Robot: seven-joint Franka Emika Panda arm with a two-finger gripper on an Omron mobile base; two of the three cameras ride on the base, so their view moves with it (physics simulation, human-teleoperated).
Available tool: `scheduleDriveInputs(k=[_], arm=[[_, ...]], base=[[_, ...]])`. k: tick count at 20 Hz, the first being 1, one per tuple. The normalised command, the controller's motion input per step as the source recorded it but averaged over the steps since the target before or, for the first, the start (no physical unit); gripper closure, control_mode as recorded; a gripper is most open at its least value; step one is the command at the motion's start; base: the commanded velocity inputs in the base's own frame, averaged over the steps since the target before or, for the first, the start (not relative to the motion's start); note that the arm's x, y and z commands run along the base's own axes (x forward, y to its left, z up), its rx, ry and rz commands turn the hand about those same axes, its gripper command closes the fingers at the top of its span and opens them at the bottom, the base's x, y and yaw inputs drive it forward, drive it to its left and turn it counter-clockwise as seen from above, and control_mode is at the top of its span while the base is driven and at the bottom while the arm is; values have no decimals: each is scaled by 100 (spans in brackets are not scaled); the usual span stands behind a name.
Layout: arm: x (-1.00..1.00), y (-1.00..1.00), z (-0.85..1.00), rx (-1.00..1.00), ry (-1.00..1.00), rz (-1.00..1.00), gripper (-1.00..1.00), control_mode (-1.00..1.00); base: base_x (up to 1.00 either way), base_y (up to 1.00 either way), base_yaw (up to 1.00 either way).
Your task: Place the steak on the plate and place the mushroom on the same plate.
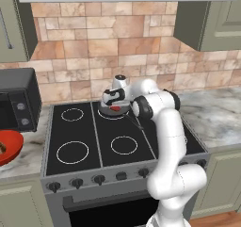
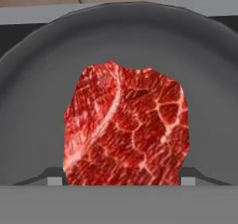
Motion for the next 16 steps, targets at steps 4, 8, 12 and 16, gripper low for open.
scheduleDriveInputs(k=[4,8,12,16], arm=[[-22,0,17,0,0,1,100,-100],[-52,-1,52,0,-5,6,100,-100],[-66,-14,64,0,-9,7,100,-100],[-96,-49,69,5,-17,6,100,-100]], base=[[0,0,0],[0,0,0],[0,0,0],[0,0,0]])
